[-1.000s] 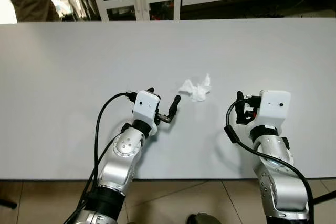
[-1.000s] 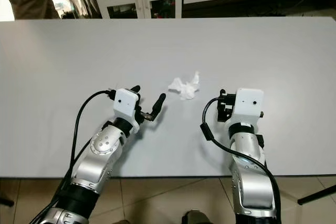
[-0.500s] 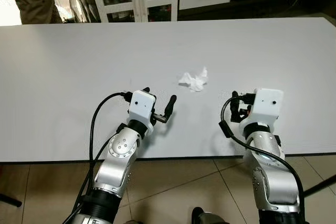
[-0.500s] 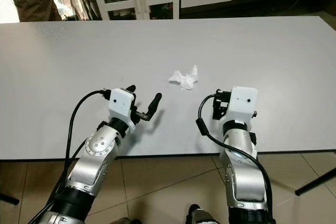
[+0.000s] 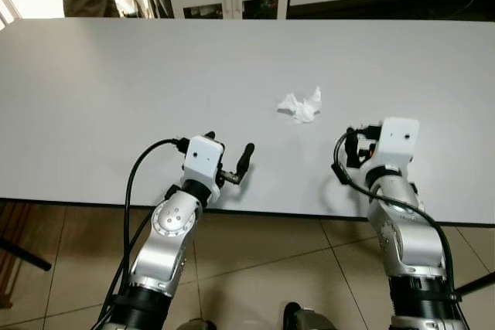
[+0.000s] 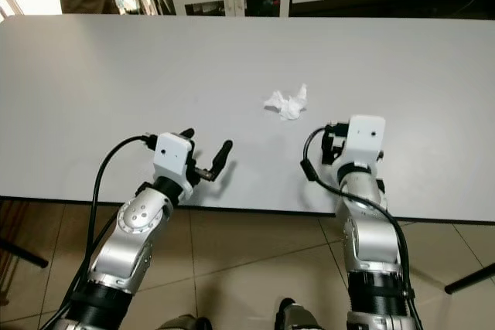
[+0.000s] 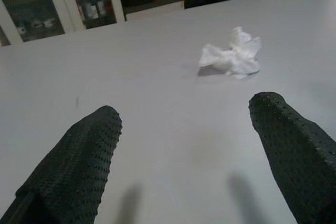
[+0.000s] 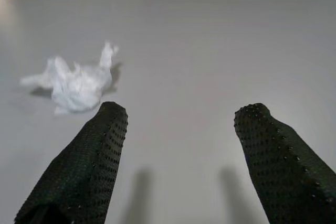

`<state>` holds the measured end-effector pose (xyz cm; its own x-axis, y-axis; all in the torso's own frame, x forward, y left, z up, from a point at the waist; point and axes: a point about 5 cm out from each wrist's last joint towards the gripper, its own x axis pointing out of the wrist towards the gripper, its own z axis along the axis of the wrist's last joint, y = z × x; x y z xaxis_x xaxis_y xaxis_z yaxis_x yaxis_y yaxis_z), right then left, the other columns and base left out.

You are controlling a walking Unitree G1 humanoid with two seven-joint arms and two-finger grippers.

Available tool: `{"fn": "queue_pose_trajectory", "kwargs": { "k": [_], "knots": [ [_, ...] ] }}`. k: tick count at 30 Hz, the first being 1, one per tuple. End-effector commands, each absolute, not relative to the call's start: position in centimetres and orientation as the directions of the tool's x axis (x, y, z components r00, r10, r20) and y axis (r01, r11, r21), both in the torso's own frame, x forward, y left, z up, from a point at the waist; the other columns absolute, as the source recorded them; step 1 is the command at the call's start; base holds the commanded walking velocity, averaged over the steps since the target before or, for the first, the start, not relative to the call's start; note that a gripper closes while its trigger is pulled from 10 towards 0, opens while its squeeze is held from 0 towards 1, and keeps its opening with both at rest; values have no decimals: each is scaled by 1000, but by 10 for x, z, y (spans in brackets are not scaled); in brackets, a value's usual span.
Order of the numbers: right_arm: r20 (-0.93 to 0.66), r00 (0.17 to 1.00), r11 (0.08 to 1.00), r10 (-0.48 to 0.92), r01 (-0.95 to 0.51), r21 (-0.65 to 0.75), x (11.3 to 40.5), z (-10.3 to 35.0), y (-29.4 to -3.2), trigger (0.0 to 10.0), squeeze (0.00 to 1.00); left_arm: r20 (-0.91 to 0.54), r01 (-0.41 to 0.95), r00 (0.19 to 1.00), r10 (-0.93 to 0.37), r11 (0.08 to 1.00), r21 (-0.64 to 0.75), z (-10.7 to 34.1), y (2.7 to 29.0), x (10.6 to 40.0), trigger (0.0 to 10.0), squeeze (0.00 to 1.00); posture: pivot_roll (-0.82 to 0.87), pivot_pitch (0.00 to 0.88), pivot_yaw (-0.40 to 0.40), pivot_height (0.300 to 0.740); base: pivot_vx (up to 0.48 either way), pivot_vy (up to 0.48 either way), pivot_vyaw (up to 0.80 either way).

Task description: Picking trash to rubbish bin

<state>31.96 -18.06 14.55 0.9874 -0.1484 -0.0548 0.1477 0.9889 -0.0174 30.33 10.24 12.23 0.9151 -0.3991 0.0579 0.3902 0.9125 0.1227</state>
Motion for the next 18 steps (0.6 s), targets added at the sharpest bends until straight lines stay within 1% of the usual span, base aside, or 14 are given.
{"fn": "queue_pose_trajectory", "kwargs": {
  "k": [1,10,18],
  "knots": [
    [-54,986,988,-156,155,-26,322,144,-184,10000,0,56,393,914,-402,911,124,124,104,302,10000,0,-15,127,45,740,0,0,0],
    [-53,990,991,-132,131,-10,333,142,-181,10000,0,41,393,916,-400,912,121,123,104,298,10000,0,3,143,43,740,0,0,0],
    [-46,993,994,-111,111,-2,343,143,-179,10000,0,27,384,920,-390,915,127,122,110,293,10000,0,32,163,47,740,0,0,0]
  ]
}}
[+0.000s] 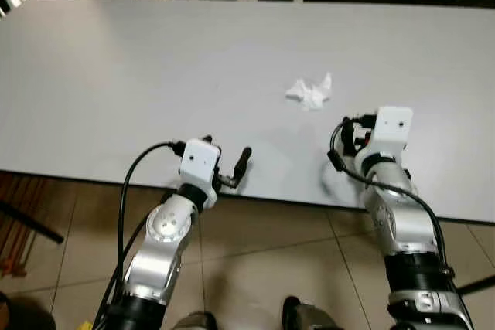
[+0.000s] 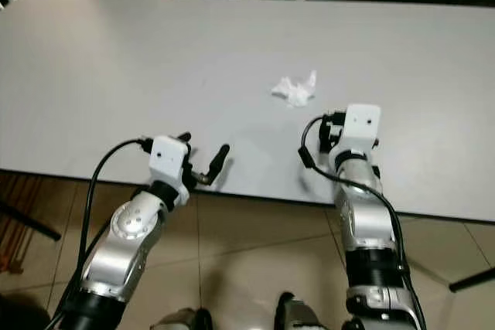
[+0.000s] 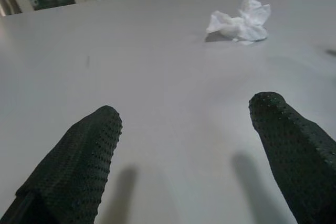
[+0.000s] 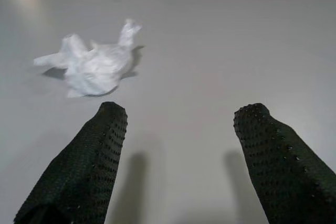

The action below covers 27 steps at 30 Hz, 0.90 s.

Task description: Picking trash to rubbish bin

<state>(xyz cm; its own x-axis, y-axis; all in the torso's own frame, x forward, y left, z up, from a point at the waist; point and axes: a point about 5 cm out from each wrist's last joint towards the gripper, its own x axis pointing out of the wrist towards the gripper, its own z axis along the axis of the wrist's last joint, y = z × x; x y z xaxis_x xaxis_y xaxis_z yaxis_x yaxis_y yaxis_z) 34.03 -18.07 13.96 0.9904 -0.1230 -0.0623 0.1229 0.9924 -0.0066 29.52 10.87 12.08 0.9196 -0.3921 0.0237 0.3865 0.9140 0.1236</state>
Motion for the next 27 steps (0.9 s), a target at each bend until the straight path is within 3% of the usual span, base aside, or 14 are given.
{"fn": "queue_pose_trajectory", "kwargs": {
  "k": [1,27],
  "knots": [
    [-46,993,994,-109,109,-1,343,143,-179,10000,0,25,382,921,-388,915,128,122,111,292,10000,0,35,164,48,740,0,0,0],
    [-5,999,999,-40,40,21,365,152,-170,10000,0,-16,362,932,-363,921,142,122,122,278,10000,0,91,231,52,740,0,0,0]
  ]
}}
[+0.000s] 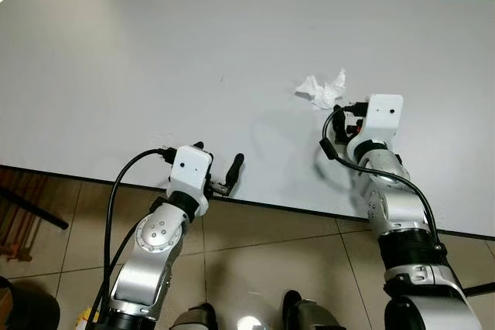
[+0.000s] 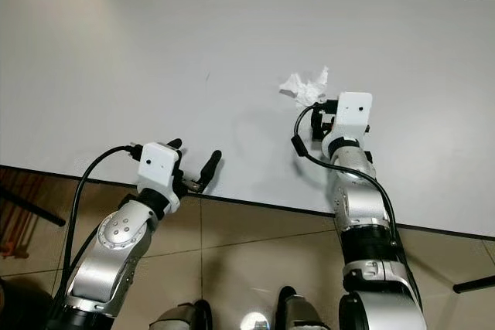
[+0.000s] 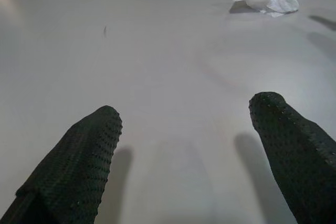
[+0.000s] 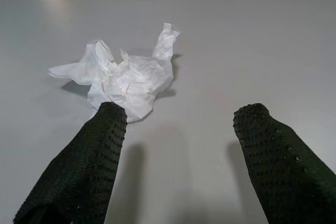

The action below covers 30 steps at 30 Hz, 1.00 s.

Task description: Picking trash to rubbish bin

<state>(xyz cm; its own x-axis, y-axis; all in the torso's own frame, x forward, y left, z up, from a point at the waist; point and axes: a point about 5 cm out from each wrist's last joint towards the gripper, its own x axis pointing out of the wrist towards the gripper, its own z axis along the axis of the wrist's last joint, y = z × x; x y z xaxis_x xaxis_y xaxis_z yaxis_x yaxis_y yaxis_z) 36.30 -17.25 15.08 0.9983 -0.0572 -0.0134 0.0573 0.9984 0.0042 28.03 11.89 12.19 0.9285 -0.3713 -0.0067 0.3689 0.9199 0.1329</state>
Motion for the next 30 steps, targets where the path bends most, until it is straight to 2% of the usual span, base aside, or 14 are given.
{"fn": "queue_pose_trajectory", "kwargs": {
  "k": [1,12,30],
  "knots": [
    [4,999,999,-36,36,25,367,155,-169,10000,0,-17,360,932,-361,922,143,122,123,278,10000,0,95,234,52,740,0,0,0],
    [57,998,999,-8,6,36,378,171,-161,10000,0,-29,350,936,-350,925,147,124,126,274,10000,0,106,243,48,740,0,0,0],
    [61,998,997,31,-35,65,398,180,-153,10000,0,-57,326,946,-321,932,159,123,136,260,10000,0,168,280,38,740,0,0,0]
  ]
}}
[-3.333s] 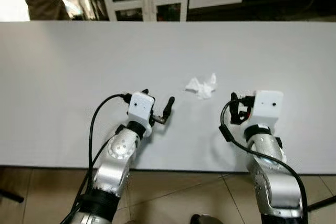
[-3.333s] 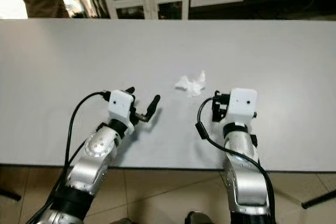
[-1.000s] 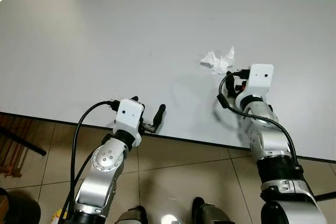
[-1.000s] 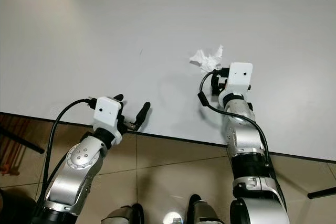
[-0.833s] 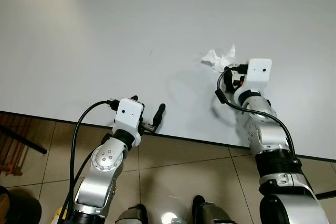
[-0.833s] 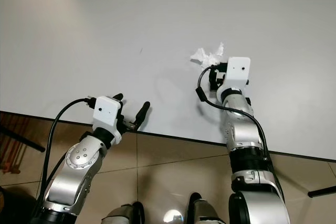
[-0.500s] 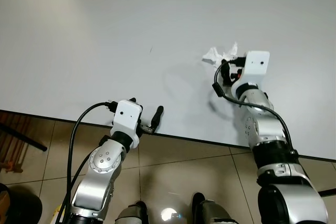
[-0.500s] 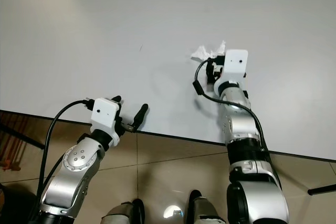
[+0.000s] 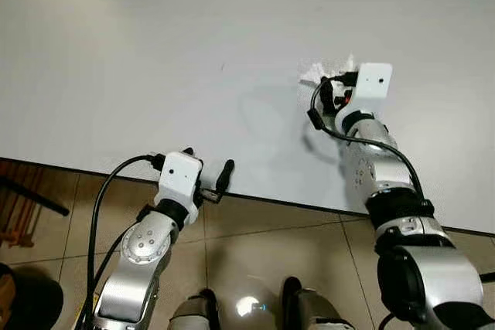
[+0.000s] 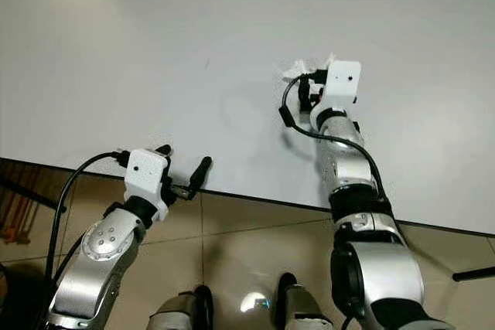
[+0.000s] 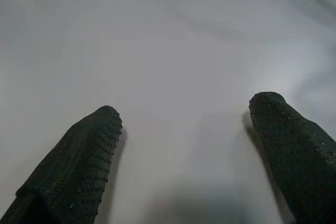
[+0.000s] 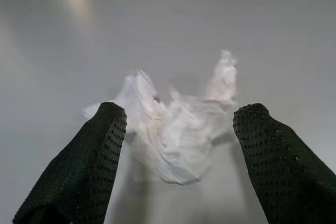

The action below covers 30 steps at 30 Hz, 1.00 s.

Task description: Picking trash to rubbish bin

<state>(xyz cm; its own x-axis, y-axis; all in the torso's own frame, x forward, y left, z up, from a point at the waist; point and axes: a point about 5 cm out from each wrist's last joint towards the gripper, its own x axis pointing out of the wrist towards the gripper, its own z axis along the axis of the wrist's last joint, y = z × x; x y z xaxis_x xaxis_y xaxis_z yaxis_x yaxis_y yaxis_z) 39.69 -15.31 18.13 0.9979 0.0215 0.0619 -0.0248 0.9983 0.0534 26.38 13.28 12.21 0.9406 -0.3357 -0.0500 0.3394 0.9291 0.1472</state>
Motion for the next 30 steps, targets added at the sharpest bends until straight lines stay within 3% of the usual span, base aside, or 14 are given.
{"fn": "queue_pose_trajectory", "kwargs": {
  "k": [1,21,22,23,30],
  "knots": [
    [61,998,997,31,-35,65,398,180,-153,10000,0,-57,326,946,-321,932,159,123,136,260,10000,0,168,280,38,740,0,0,0],
    [39,997,995,64,-67,74,403,174,-143,10000,0,-85,281,959,-270,944,173,124,149,243,10000,0,249,316,29,740,0,0,0],
    [38,997,995,63,-66,77,403,174,-143,3569,0,-85,281,959,-270,944,173,124,149,243,10000,0,249,316,29,740,0,0,0],
    [36,997,994,63,-66,85,403,173,-143,0,0,-86,282,959,-271,944,173,125,148,243,10000,0,249,316,29,740,0,0,0],
    [28,998,993,63,-66,98,401,167,-141,0,0,-91,283,958,-270,943,174,126,149,242,10000,0,252,318,34,740,0,0,0]
  ]
}}
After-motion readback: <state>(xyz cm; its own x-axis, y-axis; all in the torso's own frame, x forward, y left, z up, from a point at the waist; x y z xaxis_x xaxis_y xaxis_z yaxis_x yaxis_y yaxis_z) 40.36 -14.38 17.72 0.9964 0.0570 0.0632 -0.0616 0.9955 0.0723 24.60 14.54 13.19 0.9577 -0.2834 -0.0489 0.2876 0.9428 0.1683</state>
